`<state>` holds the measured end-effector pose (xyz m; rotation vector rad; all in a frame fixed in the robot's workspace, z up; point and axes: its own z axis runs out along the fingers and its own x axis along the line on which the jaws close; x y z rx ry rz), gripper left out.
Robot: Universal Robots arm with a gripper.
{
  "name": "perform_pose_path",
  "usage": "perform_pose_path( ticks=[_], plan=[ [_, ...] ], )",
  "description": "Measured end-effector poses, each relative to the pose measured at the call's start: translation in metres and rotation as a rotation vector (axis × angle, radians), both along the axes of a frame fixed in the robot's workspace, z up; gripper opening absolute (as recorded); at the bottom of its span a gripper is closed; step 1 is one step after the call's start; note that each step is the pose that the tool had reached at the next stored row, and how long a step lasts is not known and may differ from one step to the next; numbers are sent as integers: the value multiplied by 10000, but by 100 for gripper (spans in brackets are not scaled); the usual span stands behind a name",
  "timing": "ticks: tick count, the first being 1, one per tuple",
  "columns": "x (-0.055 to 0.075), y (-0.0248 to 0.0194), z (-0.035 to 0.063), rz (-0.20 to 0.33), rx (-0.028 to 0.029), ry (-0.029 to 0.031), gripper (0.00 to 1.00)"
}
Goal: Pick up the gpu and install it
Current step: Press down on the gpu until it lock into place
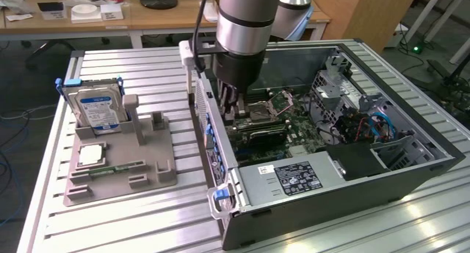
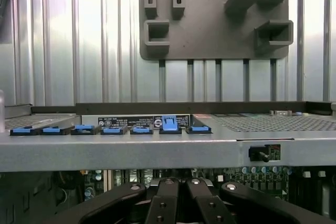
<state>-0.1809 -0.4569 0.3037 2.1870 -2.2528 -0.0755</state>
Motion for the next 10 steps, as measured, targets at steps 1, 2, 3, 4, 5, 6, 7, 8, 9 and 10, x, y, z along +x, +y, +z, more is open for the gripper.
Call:
perform_pose_path(
  ticks=[1, 2, 3, 4, 5, 6, 7, 8, 9, 10],
  plan=[
    [-3, -1, -3, 1, 1, -1, 10],
    [-10, -2, -4, 0, -2, 1, 10],
    [-17, -2, -8, 0, -1, 0, 10],
    [-24, -2, -12, 0, 0, 0, 10],
    [-30, -2, -16, 0, -1, 1, 10],
    [-31, -3, -24, 0, -4, 3, 10],
    [-31, -4, -32, 2, -11, 8, 10],
    [-31, -3, -47, 2, -5, 5, 10],
    [-31, -3, -60, 2, -8, 7, 10],
    [-31, -3, -69, 2, -13, 16, 10]
  ],
)
